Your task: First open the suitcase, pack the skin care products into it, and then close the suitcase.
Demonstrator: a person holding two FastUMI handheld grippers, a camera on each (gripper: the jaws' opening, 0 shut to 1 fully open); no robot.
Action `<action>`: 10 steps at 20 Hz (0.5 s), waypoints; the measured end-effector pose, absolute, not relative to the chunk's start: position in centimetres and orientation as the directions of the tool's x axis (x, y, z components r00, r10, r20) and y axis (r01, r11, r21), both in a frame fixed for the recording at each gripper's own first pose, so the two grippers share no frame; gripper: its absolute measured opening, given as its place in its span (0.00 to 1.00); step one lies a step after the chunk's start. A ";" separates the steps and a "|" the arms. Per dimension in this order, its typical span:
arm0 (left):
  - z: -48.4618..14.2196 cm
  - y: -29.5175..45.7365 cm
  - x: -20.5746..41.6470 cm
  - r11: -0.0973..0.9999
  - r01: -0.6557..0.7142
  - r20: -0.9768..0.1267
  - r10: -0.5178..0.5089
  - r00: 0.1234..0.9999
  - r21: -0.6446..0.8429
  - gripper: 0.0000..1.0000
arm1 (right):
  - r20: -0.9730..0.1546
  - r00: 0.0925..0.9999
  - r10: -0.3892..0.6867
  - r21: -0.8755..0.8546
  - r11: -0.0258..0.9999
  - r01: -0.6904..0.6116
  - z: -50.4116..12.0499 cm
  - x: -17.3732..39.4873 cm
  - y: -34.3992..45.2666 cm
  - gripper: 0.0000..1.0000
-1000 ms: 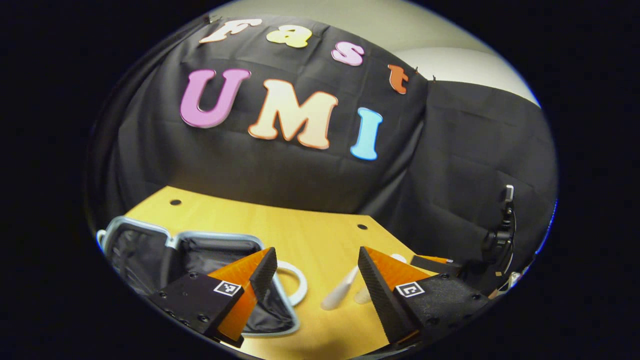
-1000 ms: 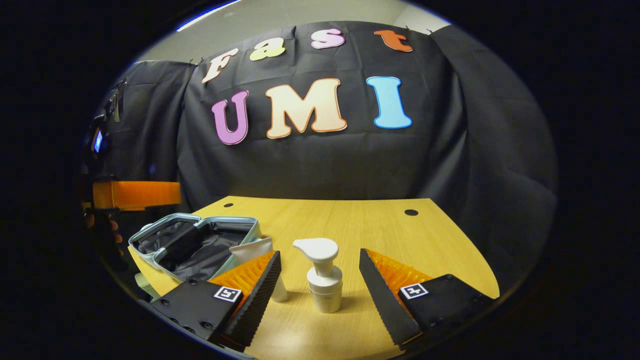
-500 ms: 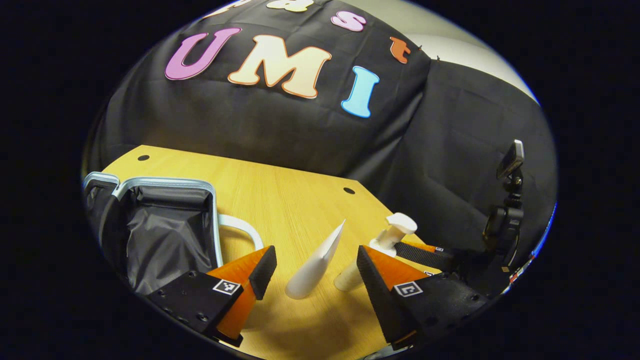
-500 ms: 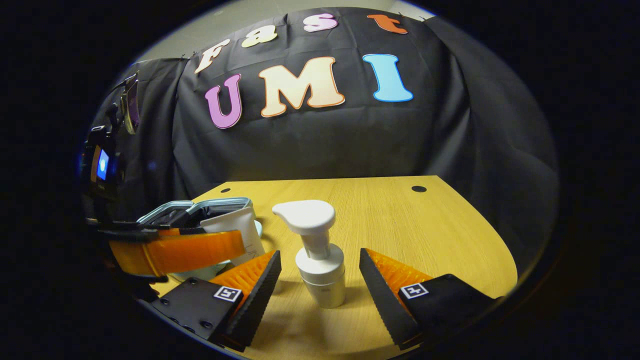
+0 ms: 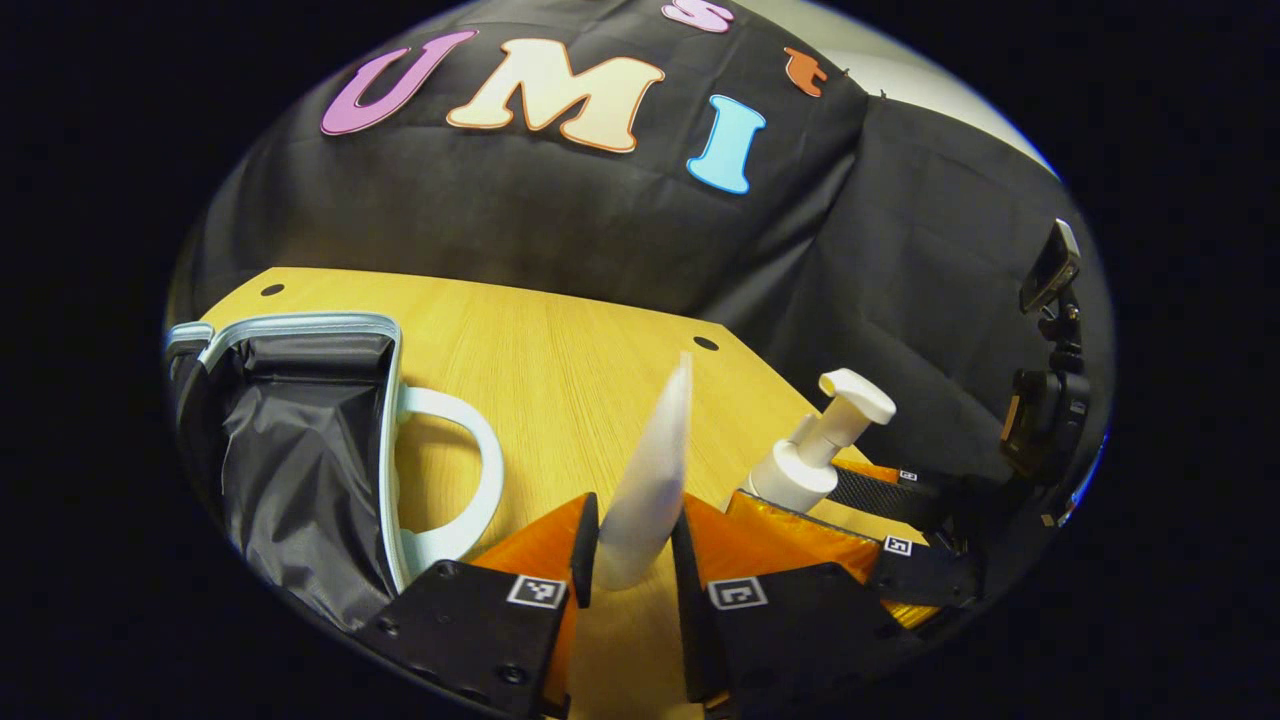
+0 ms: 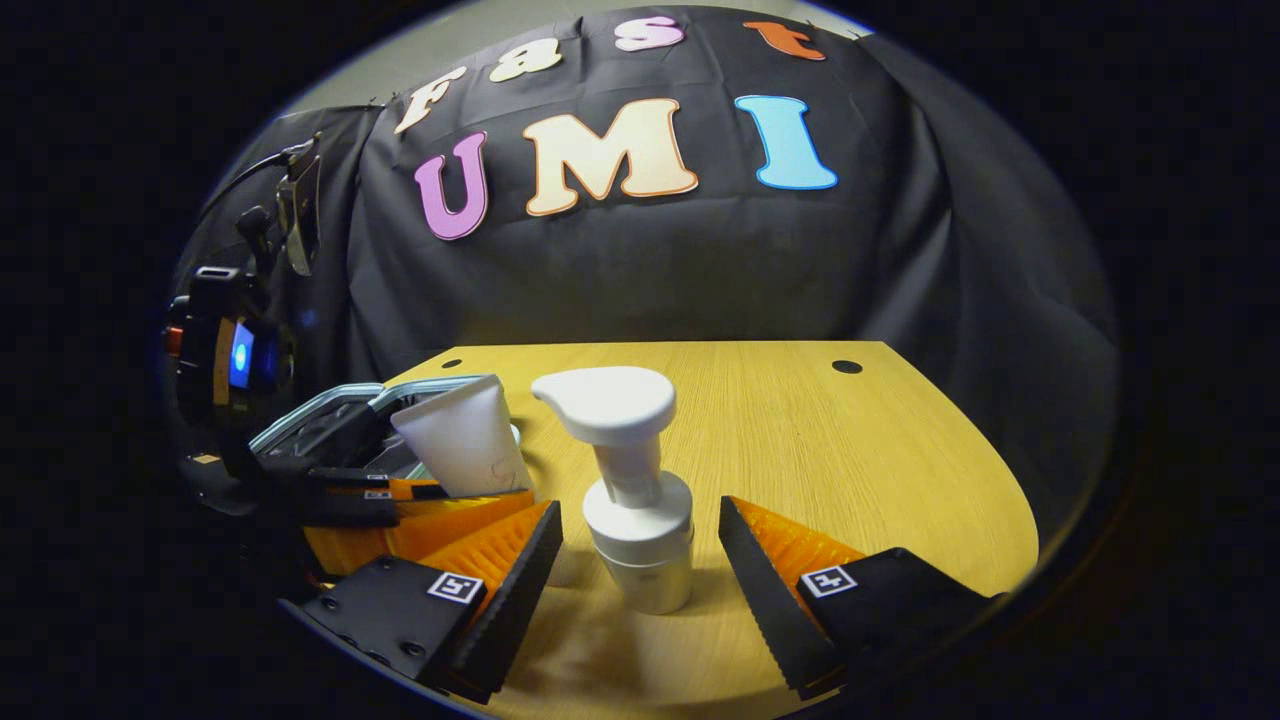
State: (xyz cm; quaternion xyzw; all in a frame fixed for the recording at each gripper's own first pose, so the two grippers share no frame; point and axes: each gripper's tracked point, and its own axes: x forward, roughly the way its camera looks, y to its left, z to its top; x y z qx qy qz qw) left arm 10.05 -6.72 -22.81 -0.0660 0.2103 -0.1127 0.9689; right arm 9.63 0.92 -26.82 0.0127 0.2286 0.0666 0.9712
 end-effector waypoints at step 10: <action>-18.6 -5.9 9.7 0.963 0.188 -0.371 -0.250 0.894 -0.195 0.25 | -0.447 0.888 0.109 0.031 0.994 -0.107 -27.3 10.5 0.7 0.62</action>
